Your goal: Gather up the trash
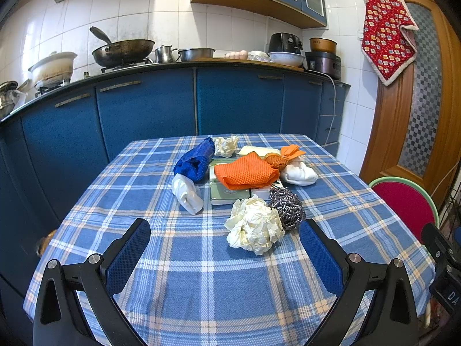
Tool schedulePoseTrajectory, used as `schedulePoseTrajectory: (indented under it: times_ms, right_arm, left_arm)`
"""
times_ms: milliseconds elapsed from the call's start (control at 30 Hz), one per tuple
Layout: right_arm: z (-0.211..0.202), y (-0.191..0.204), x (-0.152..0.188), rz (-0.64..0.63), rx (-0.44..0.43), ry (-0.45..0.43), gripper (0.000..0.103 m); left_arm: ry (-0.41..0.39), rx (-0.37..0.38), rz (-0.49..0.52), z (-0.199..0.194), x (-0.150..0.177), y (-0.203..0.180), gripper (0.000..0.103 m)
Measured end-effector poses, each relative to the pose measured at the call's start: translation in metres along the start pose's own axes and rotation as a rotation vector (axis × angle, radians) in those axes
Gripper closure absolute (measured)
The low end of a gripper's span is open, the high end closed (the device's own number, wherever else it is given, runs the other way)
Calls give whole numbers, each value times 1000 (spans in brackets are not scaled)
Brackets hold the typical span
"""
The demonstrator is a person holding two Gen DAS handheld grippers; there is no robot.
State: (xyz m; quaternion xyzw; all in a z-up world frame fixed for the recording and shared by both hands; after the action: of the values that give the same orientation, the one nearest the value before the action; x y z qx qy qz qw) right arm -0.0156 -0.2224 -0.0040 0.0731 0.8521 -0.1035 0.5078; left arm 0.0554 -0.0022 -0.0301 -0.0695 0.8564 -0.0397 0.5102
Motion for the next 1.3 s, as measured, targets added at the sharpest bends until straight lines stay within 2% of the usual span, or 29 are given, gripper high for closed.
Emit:
schedulePoseTrajectory:
  times_ms: [1300]
  right_arm:
    - [5, 0, 4, 0, 0, 5, 1]
  left_arm:
    - [2, 3, 2, -3, 3, -3, 0]
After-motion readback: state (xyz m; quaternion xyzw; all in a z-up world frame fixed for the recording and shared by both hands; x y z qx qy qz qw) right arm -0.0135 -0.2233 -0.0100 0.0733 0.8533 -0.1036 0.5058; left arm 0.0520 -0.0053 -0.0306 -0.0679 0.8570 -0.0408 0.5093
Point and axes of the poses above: each gripper's, at about its wrist camera, not at the fingertips, and z roughly the way its jaws point, y to its left, x to its underside, the point moved 6 cm from there along z, roughly the way its jaws point, and after that the axes turned 9 degrees about -z, right-handed, at the moved point
